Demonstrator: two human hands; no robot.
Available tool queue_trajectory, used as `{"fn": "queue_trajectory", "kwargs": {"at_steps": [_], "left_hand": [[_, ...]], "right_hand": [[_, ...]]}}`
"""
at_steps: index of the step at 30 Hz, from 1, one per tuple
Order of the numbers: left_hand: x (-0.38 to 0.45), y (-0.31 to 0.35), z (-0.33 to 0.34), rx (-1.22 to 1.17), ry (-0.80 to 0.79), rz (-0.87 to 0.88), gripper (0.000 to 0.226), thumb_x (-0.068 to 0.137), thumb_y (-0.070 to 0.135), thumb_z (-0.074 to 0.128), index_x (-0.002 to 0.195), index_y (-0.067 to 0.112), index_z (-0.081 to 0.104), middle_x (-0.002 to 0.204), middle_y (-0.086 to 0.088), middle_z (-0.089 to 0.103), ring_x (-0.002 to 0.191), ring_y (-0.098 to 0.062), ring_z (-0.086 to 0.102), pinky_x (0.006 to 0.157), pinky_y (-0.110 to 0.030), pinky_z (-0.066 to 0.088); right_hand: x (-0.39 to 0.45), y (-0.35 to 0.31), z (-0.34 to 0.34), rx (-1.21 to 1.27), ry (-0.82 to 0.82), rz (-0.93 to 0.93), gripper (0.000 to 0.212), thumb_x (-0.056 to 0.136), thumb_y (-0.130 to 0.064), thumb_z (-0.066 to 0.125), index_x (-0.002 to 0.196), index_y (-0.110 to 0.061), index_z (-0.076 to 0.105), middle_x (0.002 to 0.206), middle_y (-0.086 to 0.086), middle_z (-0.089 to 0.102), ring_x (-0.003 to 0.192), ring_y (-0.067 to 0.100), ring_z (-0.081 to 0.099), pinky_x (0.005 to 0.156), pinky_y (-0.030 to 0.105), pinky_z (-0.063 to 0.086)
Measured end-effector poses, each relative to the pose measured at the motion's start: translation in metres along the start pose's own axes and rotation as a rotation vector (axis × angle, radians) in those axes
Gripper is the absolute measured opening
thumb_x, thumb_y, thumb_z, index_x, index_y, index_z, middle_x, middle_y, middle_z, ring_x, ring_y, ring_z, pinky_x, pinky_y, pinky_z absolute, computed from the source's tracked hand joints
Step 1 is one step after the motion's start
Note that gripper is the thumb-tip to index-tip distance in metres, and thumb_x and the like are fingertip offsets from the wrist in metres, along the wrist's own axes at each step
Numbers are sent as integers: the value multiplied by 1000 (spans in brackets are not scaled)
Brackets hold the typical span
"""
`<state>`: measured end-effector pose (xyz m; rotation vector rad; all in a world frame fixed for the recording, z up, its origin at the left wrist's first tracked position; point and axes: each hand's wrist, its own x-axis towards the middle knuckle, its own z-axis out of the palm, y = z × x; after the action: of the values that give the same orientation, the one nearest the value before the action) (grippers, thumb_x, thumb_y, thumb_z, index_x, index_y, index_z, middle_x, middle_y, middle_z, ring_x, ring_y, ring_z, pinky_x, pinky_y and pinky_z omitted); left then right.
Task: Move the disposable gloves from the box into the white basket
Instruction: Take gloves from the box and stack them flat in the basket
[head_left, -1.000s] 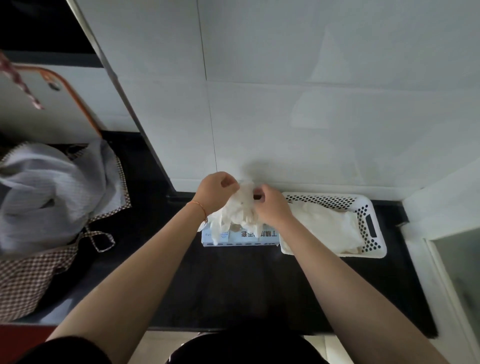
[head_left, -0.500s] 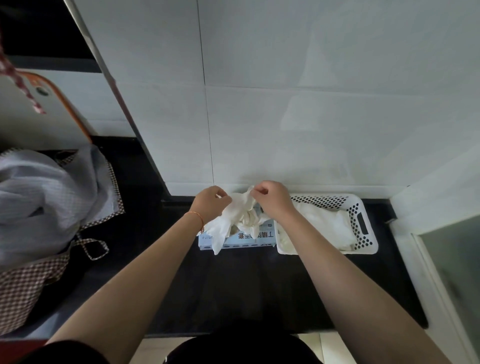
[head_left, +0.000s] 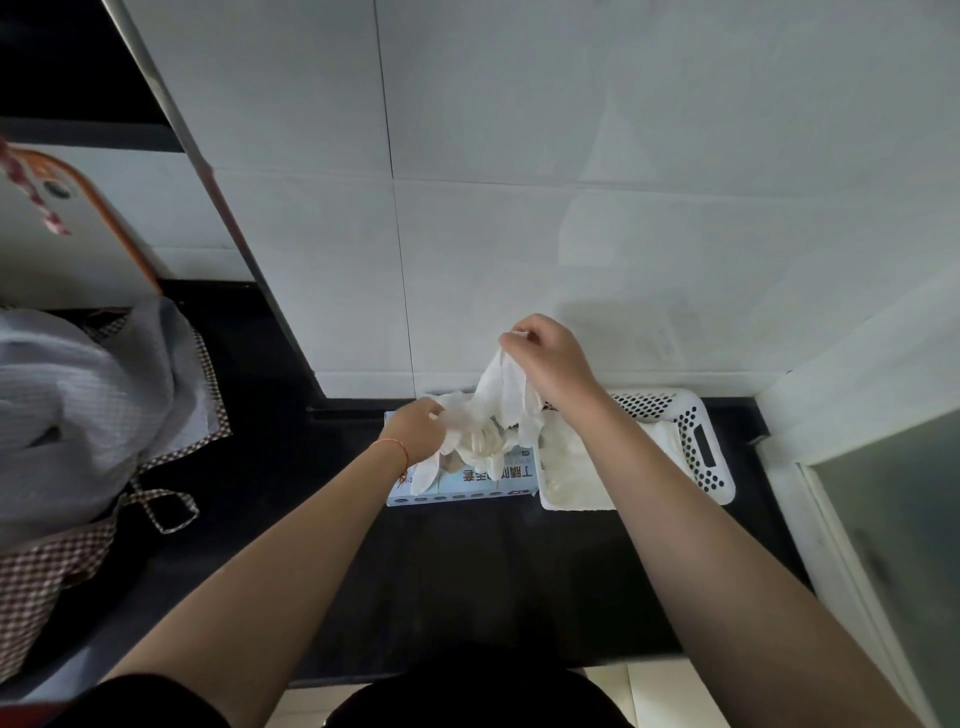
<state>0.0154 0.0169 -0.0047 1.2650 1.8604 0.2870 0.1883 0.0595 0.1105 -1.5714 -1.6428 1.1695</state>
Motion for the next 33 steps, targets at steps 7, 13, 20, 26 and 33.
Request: {"fn": "queue_trajectory", "kwargs": {"at_steps": [7,13,20,26,33], "left_hand": [[-47,62,-50,-564,-153,345,33,74,20,51,106,19,63,90,7,62,79,-7,57,72,-19,47],[-42,66,-57,-389,-158,358,12,83,17,75,90,17,65,74,3,63,66,-11,54,63,-20,42],[-42,61,-49,-318,54,328,21,92,12,55,88,22,73,86,9,69,78,-5,58,66,-17,41],[-51,75,-44,-247,-146,387,14,88,31,67,89,17,67,74,10,60,67,-7,52,62,-18,38],[-53,70,-39,-371,-191,346,27,77,25,63,99,9,67,82,-4,70,73,-17,63,72,-31,51]], "right_hand": [[-1,-5,-1,23,-163,5,11,85,-21,63,88,-19,74,80,-4,64,72,9,57,69,25,44],[4,-5,-18,-19,-89,-54,12,90,-19,62,93,-24,73,73,-3,59,59,8,52,57,21,42],[2,1,-36,-269,-286,14,25,85,-3,64,105,-17,70,71,-1,55,64,16,58,70,33,55],[-6,-12,-34,-114,-209,28,21,84,-7,66,102,-16,71,95,1,72,84,14,67,70,24,51],[-2,-12,-38,22,45,-27,7,88,-19,69,95,-17,69,85,-3,65,76,8,59,67,20,44]]}}
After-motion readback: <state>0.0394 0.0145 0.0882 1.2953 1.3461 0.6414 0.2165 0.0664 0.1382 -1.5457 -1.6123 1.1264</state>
